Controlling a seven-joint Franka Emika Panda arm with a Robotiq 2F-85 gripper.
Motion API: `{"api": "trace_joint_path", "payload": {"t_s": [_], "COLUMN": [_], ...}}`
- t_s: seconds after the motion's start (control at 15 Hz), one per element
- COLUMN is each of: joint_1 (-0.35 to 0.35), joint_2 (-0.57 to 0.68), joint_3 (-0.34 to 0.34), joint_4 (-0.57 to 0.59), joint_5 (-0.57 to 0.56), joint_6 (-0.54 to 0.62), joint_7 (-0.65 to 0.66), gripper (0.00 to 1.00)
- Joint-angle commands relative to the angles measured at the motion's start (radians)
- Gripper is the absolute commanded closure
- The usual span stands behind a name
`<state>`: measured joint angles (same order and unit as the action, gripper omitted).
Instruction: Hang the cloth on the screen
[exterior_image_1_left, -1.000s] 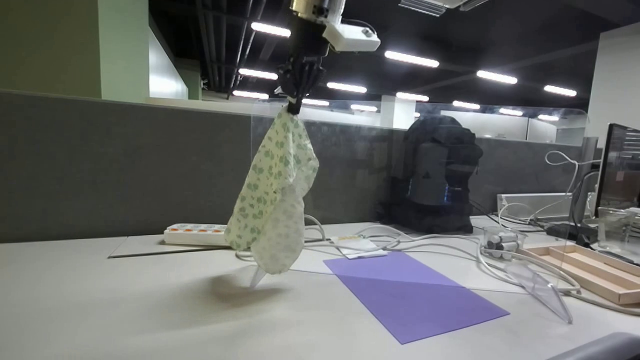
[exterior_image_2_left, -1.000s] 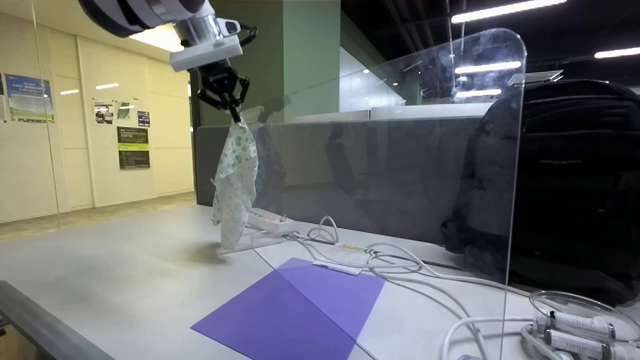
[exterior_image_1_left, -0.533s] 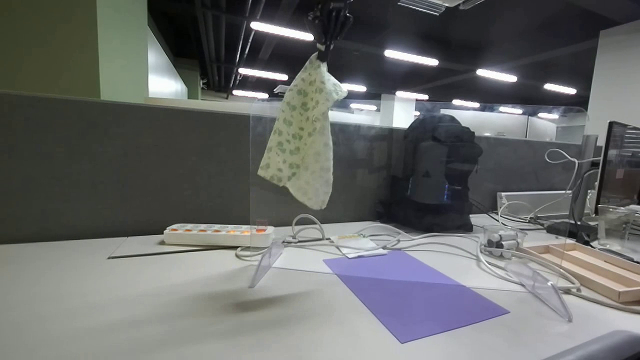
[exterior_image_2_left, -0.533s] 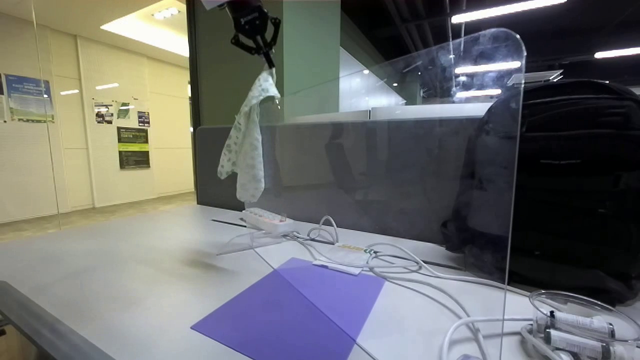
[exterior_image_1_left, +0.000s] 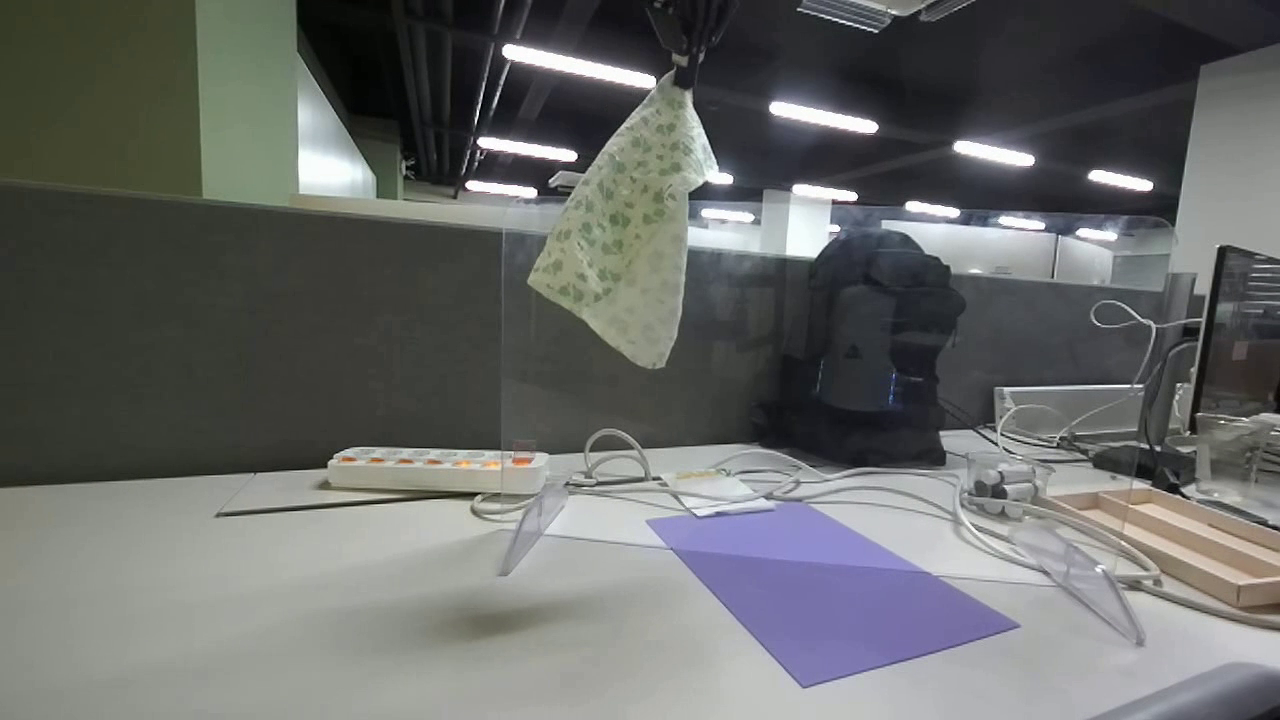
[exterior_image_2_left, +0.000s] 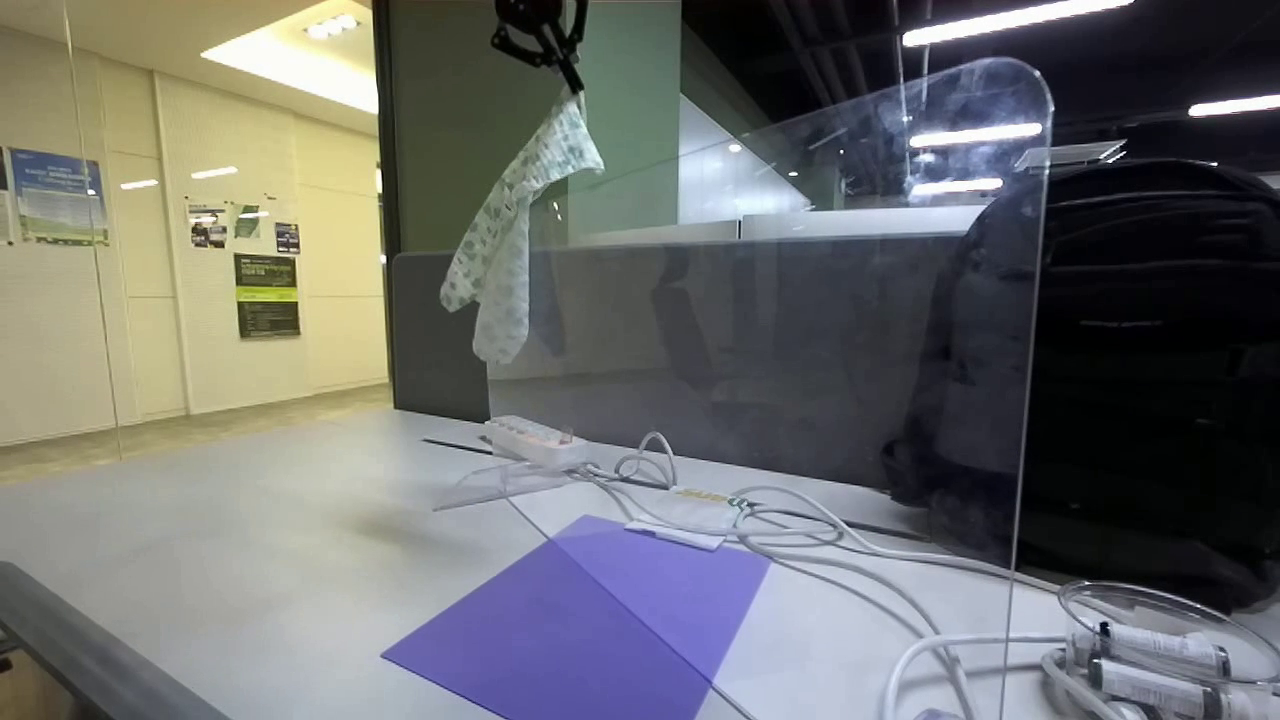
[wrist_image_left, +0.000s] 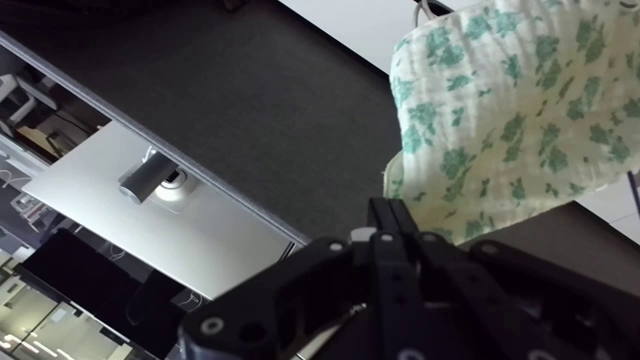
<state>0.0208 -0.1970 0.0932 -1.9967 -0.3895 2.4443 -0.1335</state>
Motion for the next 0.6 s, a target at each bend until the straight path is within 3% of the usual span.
{"api": "trace_joint_path", "payload": {"t_s": [0.0, 0.47, 0.53], "joint_1": [-0.044, -0.085, -0.083], "joint_2": [0.025, 0.096, 0.101], "joint_3": [-0.01, -0.054, -0.058], "joint_4": [-0.026, -0.076, -0.078], "joint_5": [-0.106, -0.18, -0.179], "joint_6": [0.047, 0.068, 0.066], "joint_7": [0.097, 0.173, 0.179], "gripper": [1.0, 1.0, 0.74]}}
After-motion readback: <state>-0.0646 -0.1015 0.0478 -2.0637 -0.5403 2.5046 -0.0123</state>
